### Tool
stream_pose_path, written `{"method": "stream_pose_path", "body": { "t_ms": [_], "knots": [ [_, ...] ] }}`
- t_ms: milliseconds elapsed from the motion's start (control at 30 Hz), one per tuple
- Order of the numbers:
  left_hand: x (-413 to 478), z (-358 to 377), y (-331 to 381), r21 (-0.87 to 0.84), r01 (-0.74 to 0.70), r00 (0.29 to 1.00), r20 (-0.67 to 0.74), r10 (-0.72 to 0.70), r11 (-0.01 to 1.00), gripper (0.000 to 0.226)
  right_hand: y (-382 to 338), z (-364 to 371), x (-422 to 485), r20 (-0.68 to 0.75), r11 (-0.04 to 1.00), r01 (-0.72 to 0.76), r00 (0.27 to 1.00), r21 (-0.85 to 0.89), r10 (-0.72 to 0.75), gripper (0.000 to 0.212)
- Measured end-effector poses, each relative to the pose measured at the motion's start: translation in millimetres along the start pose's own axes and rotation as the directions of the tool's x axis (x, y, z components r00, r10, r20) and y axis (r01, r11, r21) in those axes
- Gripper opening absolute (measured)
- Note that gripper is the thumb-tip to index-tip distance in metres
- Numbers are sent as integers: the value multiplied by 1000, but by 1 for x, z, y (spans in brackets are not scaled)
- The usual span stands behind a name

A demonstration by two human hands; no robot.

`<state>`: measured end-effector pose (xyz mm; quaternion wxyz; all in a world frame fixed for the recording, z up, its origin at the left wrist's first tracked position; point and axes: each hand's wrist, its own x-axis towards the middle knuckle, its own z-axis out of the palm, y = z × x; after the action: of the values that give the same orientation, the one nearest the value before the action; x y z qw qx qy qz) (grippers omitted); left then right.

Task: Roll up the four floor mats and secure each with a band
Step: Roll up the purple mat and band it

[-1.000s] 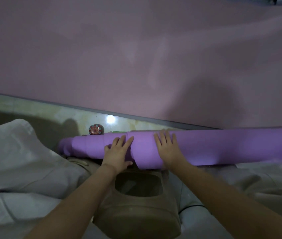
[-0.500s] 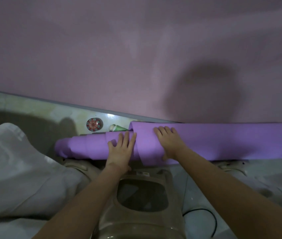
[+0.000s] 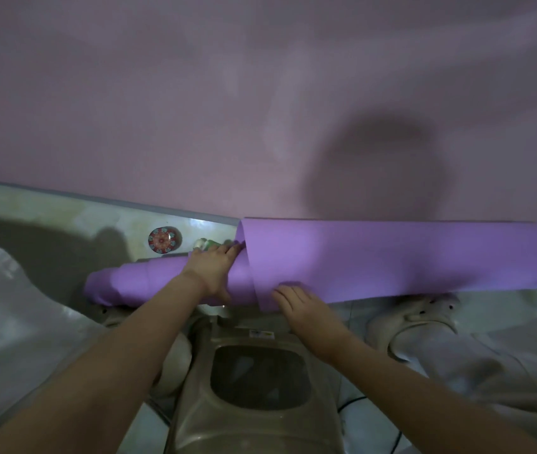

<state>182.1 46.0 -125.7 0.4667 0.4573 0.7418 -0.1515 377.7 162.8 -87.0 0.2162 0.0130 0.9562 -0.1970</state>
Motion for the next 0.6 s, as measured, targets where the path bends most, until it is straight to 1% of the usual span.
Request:
{"method": "stream_pose_path", "body": {
  "t_ms": [67,100,133,167,200,300,333,367,433,467,533,567,600],
  "knots": [
    [-1,-4,-6,-51,-4,1000,-26,3,999,117,-2,2,1,-19,995,-41,999,-92,40,75],
    [-4,-4,-7,-64,3,998,-66,-8,998,116,-1,2,2,-19,989,-54,998,-134,52,79],
    [-7,-1,-6,-38,17,988,-155,-23,999,116,1,2,4,-12,981,-60,998,-182,59,83],
    [-9,4,-6,14,39,965,-258,-35,999,117,5,4,6,-32,971,-56,998,-234,50,82],
    [-11,10,-4,24,54,947,-319,-44,998,115,11,5,10,-69,959,-54,997,-278,36,77],
    [-17,25,6,83,79,926,-376,-42,993,92,31,1,34,-161,937,-86,986,-339,33,59],
    [-15,25,10,79,80,923,-383,-44,994,88,36,-5,43,-158,930,-109,986,-351,56,58],
    [-14,22,15,69,91,920,-388,-58,993,89,42,-12,50,-131,927,-120,988,-355,78,61],
    [-8,14,19,23,114,929,-356,-98,993,95,51,-22,58,-52,934,-105,994,-341,93,72],
    [-6,9,17,15,113,945,-311,-103,993,98,56,-27,60,2,942,-88,996,-325,93,83],
    [-1,0,12,37,115,960,-262,-101,993,107,63,-34,62,112,951,-35,991,-306,72,115],
    [2,-6,11,38,116,961,-258,-102,993,112,67,-44,67,126,955,-26,990,-295,65,124],
    [5,-12,9,38,118,962,-252,-105,992,116,72,-56,75,146,956,-31,986,-293,77,128]
  ]
}}
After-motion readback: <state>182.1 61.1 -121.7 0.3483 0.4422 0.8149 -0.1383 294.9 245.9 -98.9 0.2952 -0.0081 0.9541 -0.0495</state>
